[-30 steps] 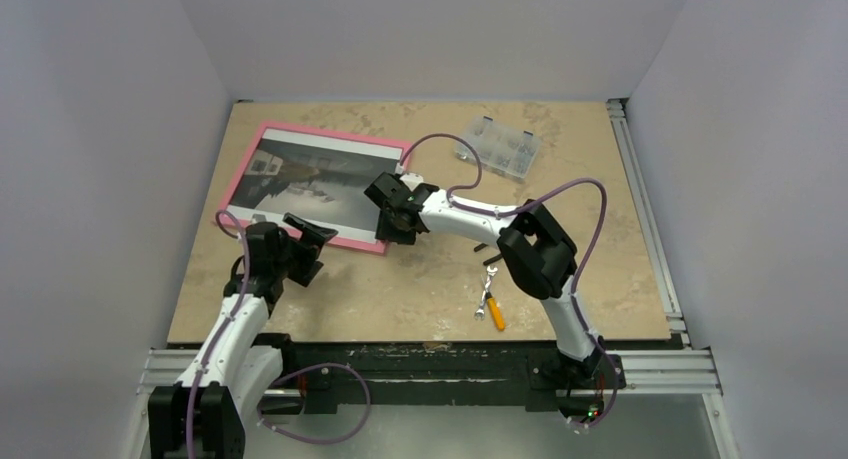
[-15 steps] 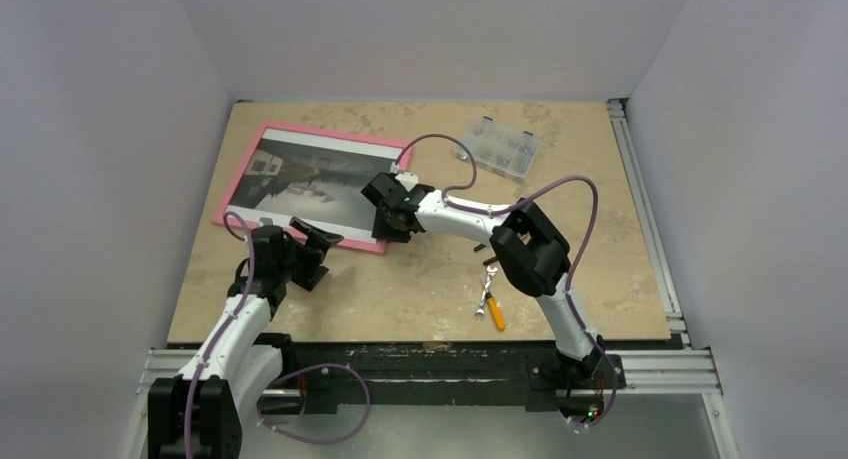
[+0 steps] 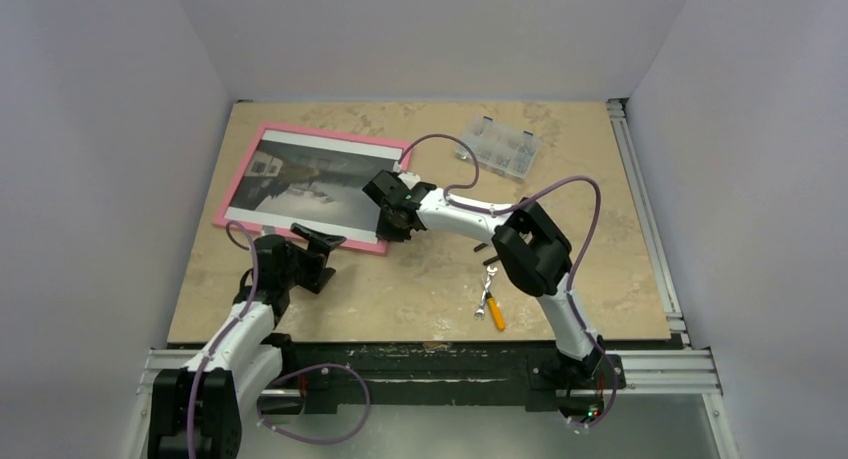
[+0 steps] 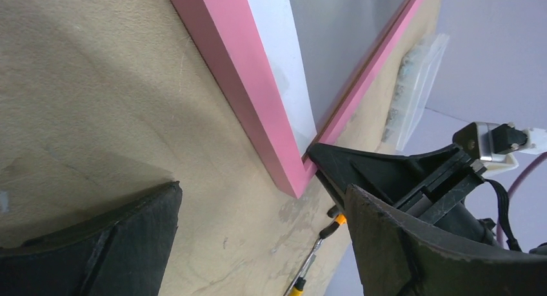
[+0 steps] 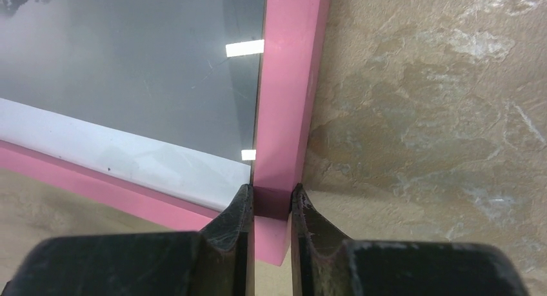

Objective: Take the photo out of the frame

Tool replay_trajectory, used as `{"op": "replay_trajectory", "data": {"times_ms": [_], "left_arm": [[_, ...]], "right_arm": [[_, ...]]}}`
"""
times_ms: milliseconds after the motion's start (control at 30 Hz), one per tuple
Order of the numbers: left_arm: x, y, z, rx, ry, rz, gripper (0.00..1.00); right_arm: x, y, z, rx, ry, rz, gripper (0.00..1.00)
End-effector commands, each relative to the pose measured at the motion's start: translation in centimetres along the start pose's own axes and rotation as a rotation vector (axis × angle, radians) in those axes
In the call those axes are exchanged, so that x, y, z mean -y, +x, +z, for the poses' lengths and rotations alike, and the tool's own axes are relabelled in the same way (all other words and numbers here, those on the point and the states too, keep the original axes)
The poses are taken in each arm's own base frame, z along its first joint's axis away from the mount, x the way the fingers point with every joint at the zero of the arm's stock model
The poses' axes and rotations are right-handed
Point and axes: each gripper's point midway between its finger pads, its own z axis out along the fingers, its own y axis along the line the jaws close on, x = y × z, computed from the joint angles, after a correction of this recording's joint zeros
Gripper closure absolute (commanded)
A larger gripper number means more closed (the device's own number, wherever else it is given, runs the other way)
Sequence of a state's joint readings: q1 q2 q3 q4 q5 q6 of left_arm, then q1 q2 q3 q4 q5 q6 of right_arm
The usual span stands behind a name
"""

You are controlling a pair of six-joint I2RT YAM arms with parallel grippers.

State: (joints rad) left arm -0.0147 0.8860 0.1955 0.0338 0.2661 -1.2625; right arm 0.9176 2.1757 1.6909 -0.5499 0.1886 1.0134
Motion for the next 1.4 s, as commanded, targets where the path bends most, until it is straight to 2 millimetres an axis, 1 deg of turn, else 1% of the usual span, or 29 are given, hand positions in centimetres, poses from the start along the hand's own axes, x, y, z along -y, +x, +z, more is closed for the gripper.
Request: {"op": "replay_trajectory", "data": {"times_ms": [0, 233, 300, 500, 600, 700, 833, 867, 900, 933, 967, 1033, 1067, 1100, 1133, 1167, 1200, 1300, 1367], "left_arm": [[0.8, 0.2, 0.3, -0.008, 0.058, -0.019, 0.07], [0.5, 0.0, 0.6, 0.014, 0.074, -0.021, 0.15], [0.8, -0.3, 0.8, 0.027, 0.087, -0.014, 0.19], [2.1, -1.4, 1.2, 0.077, 0.145, -0.001, 0.31], [2.9, -2.0, 1.4, 0.099, 0.174, -0.004, 0.39], [4.3, -2.4, 1.5, 0.115, 0.214, 0.001, 0.51], [5.2, -2.9, 1.7, 0.129, 0.236, 0.005, 0.68], [5.4, -3.0, 1.7, 0.131, 0.239, 0.008, 0.75], [5.5, -3.0, 1.7, 0.129, 0.239, 0.012, 0.87], [5.4, -3.0, 1.6, 0.127, 0.227, 0.014, 0.95], [5.4, -3.0, 1.5, 0.128, 0.218, 0.02, 0.99], [5.8, -3.0, 1.0, 0.133, 0.212, 0.041, 1.0], [5.8, -3.1, 0.7, 0.136, 0.196, 0.049, 1.0], [5.7, -3.1, 0.3, 0.135, 0.172, 0.054, 1.0], [6.0, -3.3, -0.2, 0.137, 0.141, 0.053, 1.0], [4.7, -3.0, -0.6, 0.122, 0.055, 0.039, 1.0], [4.5, -2.8, -1.1, 0.11, 0.011, 0.037, 1.0], [4.5, -2.9, -3.0, 0.1, -0.087, 0.075, 1.0], [4.7, -3.0, -4.1, 0.103, -0.118, 0.1, 1.0]], "right_arm": [[-5.1, -1.8, -5.9, -0.011, -0.204, 0.067, 1.0], [-6.3, -2.2, -8.0, -0.021, -0.278, 0.122, 1.0], [-6.3, -2.2, -8.1, -0.023, -0.281, 0.13, 1.0], [-6.5, -1.5, -7.6, -0.049, -0.299, 0.154, 1.0], [-6.5, -1.0, -7.4, -0.074, -0.307, 0.154, 1.0], [-6.4, -0.6, -7.3, -0.084, -0.311, 0.157, 1.0], [-6.6, -0.4, -7.4, -0.097, -0.33, 0.159, 1.0], [-6.6, -0.3, -7.4, -0.099, -0.329, 0.159, 1.0], [-6.6, -0.4, -7.5, -0.097, -0.33, 0.159, 1.0], [-6.6, -0.4, -7.5, -0.095, -0.331, 0.152, 1.0], [-6.5, -0.4, -7.6, -0.092, -0.331, 0.142, 1.0], [-6.3, -0.5, -7.7, -0.073, -0.342, 0.089, 1.0], [-5.9, -0.8, -7.8, -0.039, -0.34, 0.004, 0.93], [-5.5, -0.9, -7.9, -0.008, -0.34, -0.08, 0.76], [-5.6, -1.0, -8.4, 0.027, -0.354, -0.166, 0.6], [-5.1, -1.1, -8.7, 0.061, -0.333, -0.252, 0.5], [-4.5, -1.7, -9.6, 0.108, -0.308, -0.319, 0.42], [-3.1, -3.1, -11.8, 0.264, -0.262, -0.502, 0.23], [-2.3, -3.7, -13.2, 0.334, -0.26, -0.575, 0.19]]}}
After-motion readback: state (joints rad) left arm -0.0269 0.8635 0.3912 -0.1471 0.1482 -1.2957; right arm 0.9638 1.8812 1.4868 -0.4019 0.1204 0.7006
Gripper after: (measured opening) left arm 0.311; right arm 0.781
